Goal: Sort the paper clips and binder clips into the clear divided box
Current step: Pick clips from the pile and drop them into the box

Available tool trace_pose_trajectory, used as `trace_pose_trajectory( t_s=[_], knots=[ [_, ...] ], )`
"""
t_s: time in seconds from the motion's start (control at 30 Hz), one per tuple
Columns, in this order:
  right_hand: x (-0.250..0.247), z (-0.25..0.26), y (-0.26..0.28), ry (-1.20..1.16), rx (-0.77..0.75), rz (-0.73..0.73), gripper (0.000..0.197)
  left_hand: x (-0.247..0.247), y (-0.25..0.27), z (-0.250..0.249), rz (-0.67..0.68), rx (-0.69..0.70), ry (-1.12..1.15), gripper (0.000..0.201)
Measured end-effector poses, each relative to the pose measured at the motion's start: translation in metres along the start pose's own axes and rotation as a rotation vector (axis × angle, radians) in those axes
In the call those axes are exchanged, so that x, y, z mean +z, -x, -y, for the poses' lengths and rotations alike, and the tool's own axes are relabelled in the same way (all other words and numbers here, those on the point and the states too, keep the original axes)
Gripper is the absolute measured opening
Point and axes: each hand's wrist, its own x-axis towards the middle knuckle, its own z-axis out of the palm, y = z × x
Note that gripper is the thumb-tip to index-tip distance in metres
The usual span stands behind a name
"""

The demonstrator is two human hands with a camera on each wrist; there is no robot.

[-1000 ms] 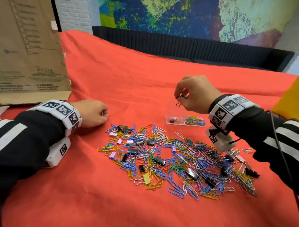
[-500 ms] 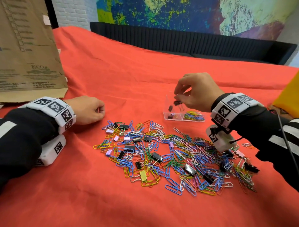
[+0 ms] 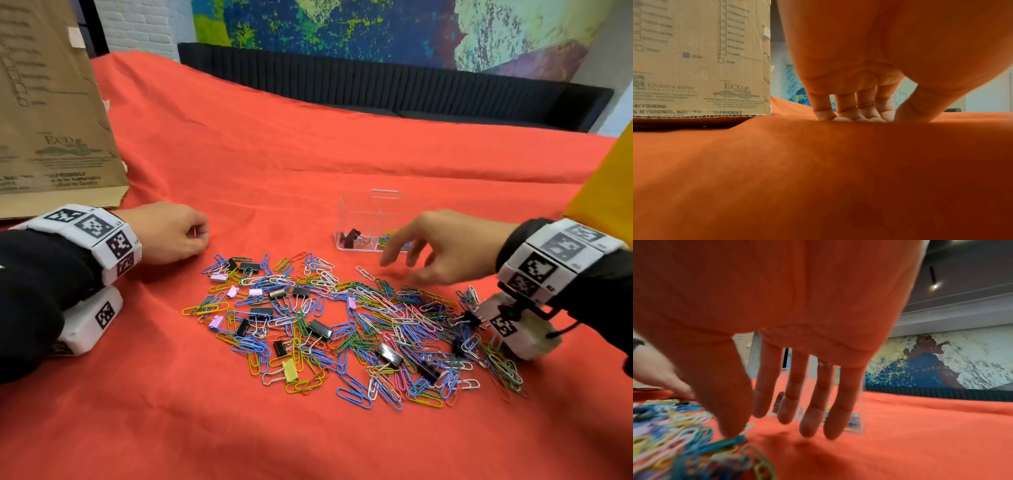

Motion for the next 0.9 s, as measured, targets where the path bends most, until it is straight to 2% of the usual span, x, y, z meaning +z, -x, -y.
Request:
trace_pose_trajectory(
  t_s=[0.1,0.17,0.3,0.5,0.63,0.8,0.9],
  knots=[
    [0.008,-0.001,0.008,0.016,0.013,0.123,0.043,0.000,0.000,0.000,0.011,0.000,0.007,0.013],
    [0.009,0.003,0.011,0.057,0.017,0.146,0.041,0.001,0.001,0.000,0.013,-0.006,0.009,0.015],
    [0.010,0.009,0.015,0.129,0.012,0.106,0.018,0.001,0.001,0.000,0.010,-0.010,0.005,0.015],
    [0.004,0.003,0.013,0.079,0.044,0.027,0.012,-0.001,0.003,-0.001,0.015,-0.017,0.011,0.015],
    [-0.017,-0.004,0.012,0.016,0.062,-0.072,0.017,-0.001,0.003,-0.001,0.014,-0.009,-0.002,0.014],
    [-0.056,-0.020,-0.001,-0.015,0.114,-0.367,0.017,-0.001,0.003,-0.002,0.010,-0.004,0.001,0.013],
    [-0.063,-0.023,-0.018,0.013,0.142,-0.462,0.016,-0.003,0.004,-0.003,0.017,-0.004,-0.002,0.012]
  ],
)
